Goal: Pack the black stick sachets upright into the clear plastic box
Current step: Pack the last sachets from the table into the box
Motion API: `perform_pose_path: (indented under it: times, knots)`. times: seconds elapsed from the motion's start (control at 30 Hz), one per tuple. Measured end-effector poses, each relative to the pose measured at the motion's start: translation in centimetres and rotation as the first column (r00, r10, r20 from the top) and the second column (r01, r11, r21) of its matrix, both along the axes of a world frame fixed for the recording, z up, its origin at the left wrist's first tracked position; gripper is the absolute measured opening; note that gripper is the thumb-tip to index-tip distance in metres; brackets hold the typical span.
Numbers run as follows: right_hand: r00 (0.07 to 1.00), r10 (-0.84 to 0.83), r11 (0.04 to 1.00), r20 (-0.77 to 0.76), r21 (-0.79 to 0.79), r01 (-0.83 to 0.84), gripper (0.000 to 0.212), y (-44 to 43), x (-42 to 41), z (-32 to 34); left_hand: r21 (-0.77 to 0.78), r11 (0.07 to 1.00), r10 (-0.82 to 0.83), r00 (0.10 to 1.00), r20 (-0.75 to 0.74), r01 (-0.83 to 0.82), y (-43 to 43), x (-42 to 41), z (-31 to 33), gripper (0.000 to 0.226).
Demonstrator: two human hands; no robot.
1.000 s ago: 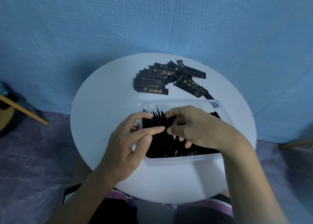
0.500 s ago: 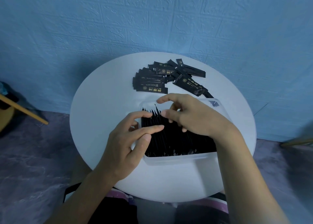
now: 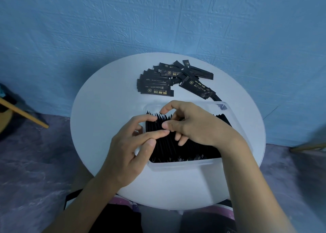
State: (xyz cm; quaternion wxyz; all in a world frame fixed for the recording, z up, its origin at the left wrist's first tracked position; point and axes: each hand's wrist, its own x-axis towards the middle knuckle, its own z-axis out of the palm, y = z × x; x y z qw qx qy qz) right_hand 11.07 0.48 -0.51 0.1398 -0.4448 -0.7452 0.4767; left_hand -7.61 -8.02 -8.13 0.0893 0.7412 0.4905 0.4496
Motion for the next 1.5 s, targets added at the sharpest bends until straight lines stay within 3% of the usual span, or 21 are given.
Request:
perform_pose_path:
  times: [0.17,0.43,0.57,0.73,1.0,1.4,1.5]
  knots:
    - [0.998,-0.062,0.996,0.000,0.058,0.062,0.022,-0.6,0.2,-0.2,-0.005,1.000,0.001,1.000,-0.001,-0.001,-0.1,0.0,0.0,0.038]
    - [0.995,-0.104,0.995,-0.004,-0.006,0.104,0.012,-1.0,0.5,0.2,0.016,0.999,-0.033,0.999,-0.028,0.034,-0.5,0.3,0.2,0.046]
    - [0.989,-0.080,0.997,0.122,0.016,0.078,0.001,-1.6,1.5,0.4,0.010,1.000,-0.019,0.999,-0.027,0.019,-0.4,0.4,0.0,0.050]
    - [0.945,-0.084,0.989,0.316,0.146,0.040,0.012,-1.9,1.4,0.7,0.007,1.000,-0.021,0.999,-0.027,0.021,-0.4,0.4,0.1,0.048]
    - [0.913,-0.077,0.992,0.402,0.124,0.028,0.010,-2.0,1.0,1.1,0.020,1.000,-0.004,1.000,-0.026,0.005,-0.4,0.4,-0.1,0.050]
    - [0.925,-0.013,0.993,0.379,0.116,-0.034,0.010,0.0,1.1,1.2,-0.012,0.999,-0.031,0.998,-0.056,0.030,0.5,0.0,0.1,0.054]
    - [0.941,-0.084,0.981,0.327,0.194,0.021,0.009,2.3,2.3,2.3,-0.013,1.000,-0.023,0.999,-0.038,0.022,0.8,-0.1,0.1,0.054]
